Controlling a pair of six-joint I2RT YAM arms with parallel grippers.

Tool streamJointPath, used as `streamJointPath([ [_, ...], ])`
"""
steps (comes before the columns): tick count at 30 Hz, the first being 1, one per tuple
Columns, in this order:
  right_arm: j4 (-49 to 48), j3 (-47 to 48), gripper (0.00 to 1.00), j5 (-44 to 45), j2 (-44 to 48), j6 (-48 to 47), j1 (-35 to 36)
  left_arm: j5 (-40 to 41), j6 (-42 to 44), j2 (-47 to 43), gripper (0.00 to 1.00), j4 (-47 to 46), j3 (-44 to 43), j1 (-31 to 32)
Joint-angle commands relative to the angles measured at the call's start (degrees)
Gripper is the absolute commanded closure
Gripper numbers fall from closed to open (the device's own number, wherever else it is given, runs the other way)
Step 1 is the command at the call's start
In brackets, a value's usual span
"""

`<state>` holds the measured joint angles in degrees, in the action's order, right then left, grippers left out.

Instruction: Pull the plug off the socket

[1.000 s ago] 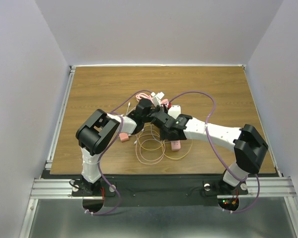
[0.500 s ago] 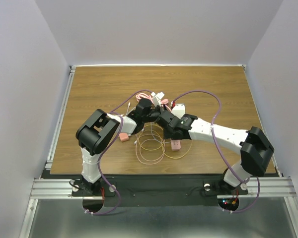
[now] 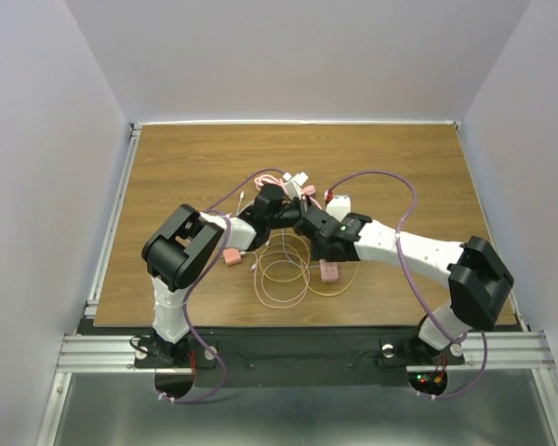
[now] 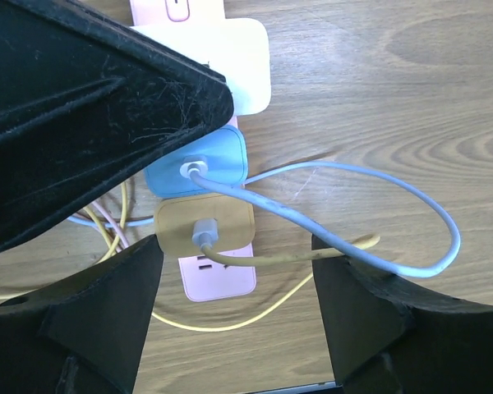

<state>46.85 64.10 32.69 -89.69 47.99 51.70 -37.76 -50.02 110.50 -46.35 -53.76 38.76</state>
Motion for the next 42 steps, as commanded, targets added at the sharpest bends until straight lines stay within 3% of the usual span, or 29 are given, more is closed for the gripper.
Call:
streamJointPath([
  [1,-1.67,2.61,0.23,1.86,-1.45,-2.10,-0.64,0.49,3.53,2.44,1.00,12.07,1.73,-0.27],
  [9,-6.85,2.35,0.26,-2.71,-5.06,-3.78,-1.34,0.67,3.70,1.83,1.00,12.51,2.16,-0.27],
  [16,-8.44,2.61,0.45,-4.74,-5.32,-4.39,-1.69,0.67,3.70,2.00,1.00,12.69,2.43,-0.18],
  [25,-11.43,-3.18,0.46,-6.58,-3.04,-3.17,-1.87,0.32,3.44,2.88,1.00,12.68,1.55,-0.09],
  [28,-12.40,-4.24,0.56,-5.80,-1.55,-3.16,-1.96,0.49,3.35,3.06,1.00,12.68,1.64,-0.09],
  [29,-12.31,-4.15,0.71,-5.36,-1.02,-3.25,-1.87,0.49,3.35,3.23,1.00,12.60,1.73,-0.09],
  [32,-12.31,-3.37,0.99,-4.22,3.62,-3.60,-1.87,1.54,3.61,3.32,1.00,12.69,2.25,0.08],
  [42,-7.05,4.19,1.00,-4.47,14.10,-7.82,-1.87,4.36,4.93,3.84,1.00,12.77,5.41,1.75],
])
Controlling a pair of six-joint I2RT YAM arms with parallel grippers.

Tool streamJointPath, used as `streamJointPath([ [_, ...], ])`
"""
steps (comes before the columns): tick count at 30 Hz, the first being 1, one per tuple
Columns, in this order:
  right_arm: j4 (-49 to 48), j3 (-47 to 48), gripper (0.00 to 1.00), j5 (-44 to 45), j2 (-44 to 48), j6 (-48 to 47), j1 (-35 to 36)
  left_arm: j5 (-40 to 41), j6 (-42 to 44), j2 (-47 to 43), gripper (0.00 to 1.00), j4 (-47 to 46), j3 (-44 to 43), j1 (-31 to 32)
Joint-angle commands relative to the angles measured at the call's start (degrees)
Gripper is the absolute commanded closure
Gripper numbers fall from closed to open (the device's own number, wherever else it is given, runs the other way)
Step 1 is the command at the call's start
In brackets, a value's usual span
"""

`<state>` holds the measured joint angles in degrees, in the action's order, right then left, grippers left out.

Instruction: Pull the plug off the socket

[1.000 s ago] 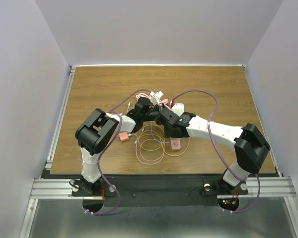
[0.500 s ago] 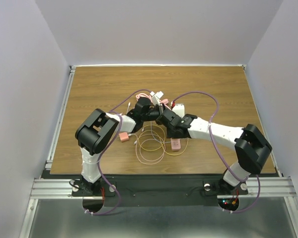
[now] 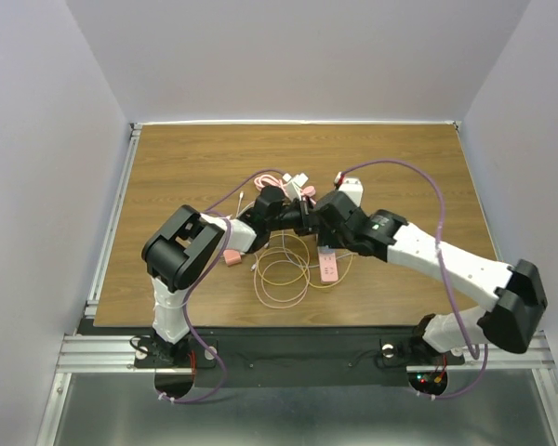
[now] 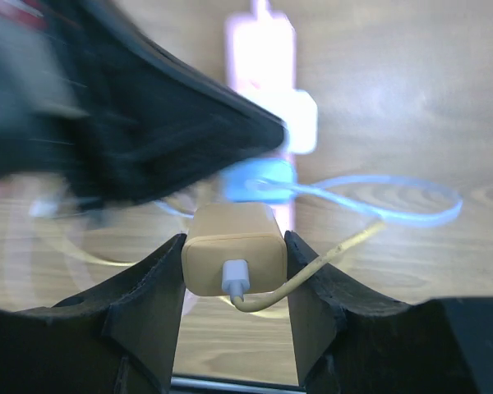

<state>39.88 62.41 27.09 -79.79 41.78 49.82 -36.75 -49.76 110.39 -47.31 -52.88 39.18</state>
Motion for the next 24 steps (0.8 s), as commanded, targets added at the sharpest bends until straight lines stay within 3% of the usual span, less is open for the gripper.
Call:
streamJointPath([
  [1,0.63,6.23,1.00,0.86,4.20,-1.96,0.01,3.35,4.76,4.04,1.00,13.74,4.72,1.34],
  [10,4.77,2.81,1.00,-8.01,7.27,-1.61,0.01,3.44,4.50,3.61,1.00,13.38,5.07,1.78],
  [13,3.37,0.87,0.99,-16.69,12.71,-4.85,0.10,3.44,3.53,1.33,1.00,13.38,4.11,1.87],
  [17,-2.87,-2.12,1.00,-38.72,18.96,-7.50,0.10,3.00,3.09,-3.15,1.00,15.57,0.60,1.60],
  [24,-8.65,-3.61,0.99,-45.98,15.11,-8.29,1.59,3.88,3.27,-14.21,1.00,22.69,-8.02,-0.41],
])
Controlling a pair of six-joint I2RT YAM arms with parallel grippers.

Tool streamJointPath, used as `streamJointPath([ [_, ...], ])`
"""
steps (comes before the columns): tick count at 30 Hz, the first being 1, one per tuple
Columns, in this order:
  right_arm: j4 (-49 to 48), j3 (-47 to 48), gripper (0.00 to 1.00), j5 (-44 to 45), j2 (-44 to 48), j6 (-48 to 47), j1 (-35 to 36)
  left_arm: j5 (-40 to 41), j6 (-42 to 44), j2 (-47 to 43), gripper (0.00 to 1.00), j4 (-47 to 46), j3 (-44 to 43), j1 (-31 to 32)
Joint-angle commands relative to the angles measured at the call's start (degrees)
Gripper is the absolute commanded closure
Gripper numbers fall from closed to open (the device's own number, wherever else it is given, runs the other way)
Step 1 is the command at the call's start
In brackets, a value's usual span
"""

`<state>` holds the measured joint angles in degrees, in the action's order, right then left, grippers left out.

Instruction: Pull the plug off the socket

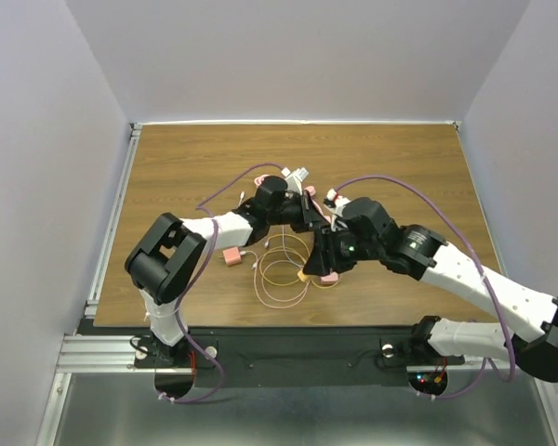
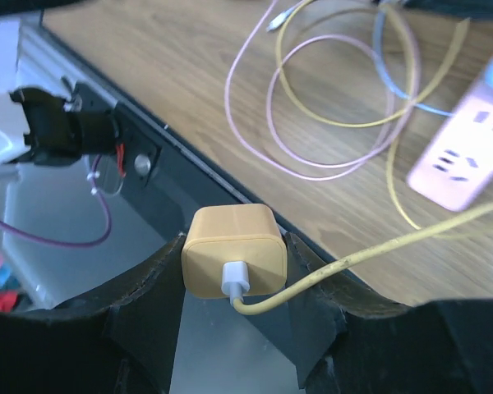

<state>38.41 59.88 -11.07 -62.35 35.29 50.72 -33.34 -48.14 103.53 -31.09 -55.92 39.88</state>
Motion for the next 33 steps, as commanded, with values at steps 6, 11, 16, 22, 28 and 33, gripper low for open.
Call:
streamJointPath([
  [6,-13.17,0.42,1.00,-9.67,-10.06,-3.21,1.75,0.56,-1.95,-17.63,1.00,7.10,-8.06,-7.16],
  [11,-20.89,-0.99,1.00,-11.07,-18.48,-2.86,2.28,1.17,-3.63,-28.35,1.00,8.94,-7.10,-14.73],
  [16,-25.23,7.16,1.00,-13.10,-31.58,-2.94,5.70,0.47,-3.54,-38.29,1.00,12.45,-3.50,-20.45],
  [22,-25.32,22.99,1.00,-15.56,-50.38,-2.07,8.17,0.65,-3.10,-47.00,1.00,18.25,-0.59,-22.74],
  [28,-24.62,30.38,0.99,-14.95,-58.06,-1.27,8.17,1.35,-1.78,-50.96,1.00,22.12,-0.15,-24.14],
  [33,-23.04,34.25,0.51,-13.29,-59.48,-1.01,8.17,2.14,-0.38,-51.93,1.00,24.85,-0.15,-24.58],
])
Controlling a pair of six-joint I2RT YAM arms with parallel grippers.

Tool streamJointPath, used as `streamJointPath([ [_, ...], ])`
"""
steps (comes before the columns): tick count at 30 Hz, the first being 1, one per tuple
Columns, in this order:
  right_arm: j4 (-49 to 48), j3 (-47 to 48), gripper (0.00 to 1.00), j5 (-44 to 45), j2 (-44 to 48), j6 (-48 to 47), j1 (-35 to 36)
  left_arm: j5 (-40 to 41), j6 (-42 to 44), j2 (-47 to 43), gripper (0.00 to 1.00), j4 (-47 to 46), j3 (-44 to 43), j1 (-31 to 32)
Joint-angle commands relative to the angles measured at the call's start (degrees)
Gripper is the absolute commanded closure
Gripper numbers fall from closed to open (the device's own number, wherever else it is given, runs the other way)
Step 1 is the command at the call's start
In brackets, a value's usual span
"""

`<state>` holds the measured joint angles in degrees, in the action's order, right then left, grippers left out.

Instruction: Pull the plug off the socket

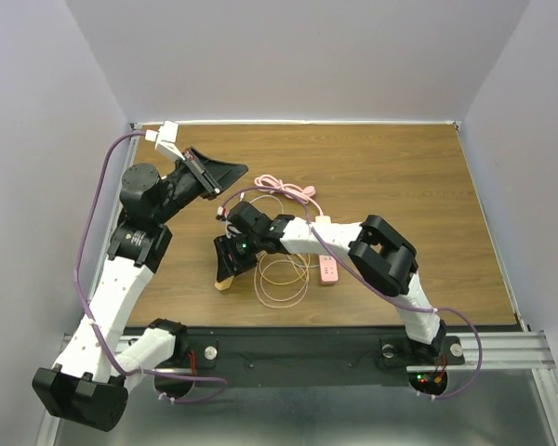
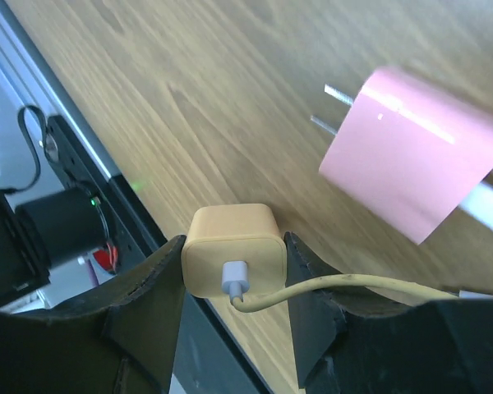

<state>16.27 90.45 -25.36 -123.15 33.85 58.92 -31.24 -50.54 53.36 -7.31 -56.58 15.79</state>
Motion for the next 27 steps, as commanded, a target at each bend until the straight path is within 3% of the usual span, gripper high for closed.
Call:
streamJointPath([
  [1,-0.80,3.68,0.43,1.89,2.29,0.34,-0.03,-0.04,1.85,-1.77,1.00,1.07,0.59,-0.59],
  [3,-0.37,2.45,0.23,5.83,4.75,0.26,-0.03,-0.04,1.68,-1.86,1.00,0.55,0.68,-0.59],
  [4,-0.10,2.01,0.17,6.90,7.90,-0.18,-0.03,-0.22,1.24,-1.77,1.00,0.20,0.59,-0.59],
  [5,0.86,1.48,0.00,9.00,9.41,-0.88,-0.03,-0.39,1.32,-1.60,1.00,-0.42,0.33,-0.59],
  [10,3.68,-6.57,0.00,15.59,20.39,-1.42,-0.03,-1.71,1.85,-0.63,1.00,-0.95,-1.08,-0.67],
  [14,6.48,-16.61,0.00,26.65,36.44,2.53,-0.03,-2.76,-0.07,1.21,1.00,-4.80,-0.38,-0.59],
  [18,18.31,-21.62,0.00,35.63,45.43,4.12,-0.03,-7.68,-2.98,8.48,1.00,-12.10,2.69,0.73],
  [27,28.11,-29.02,0.00,47.15,57.49,13.43,-0.03,-7.52,2.56,31.33,1.00,-14.13,-6.43,16.63],
])
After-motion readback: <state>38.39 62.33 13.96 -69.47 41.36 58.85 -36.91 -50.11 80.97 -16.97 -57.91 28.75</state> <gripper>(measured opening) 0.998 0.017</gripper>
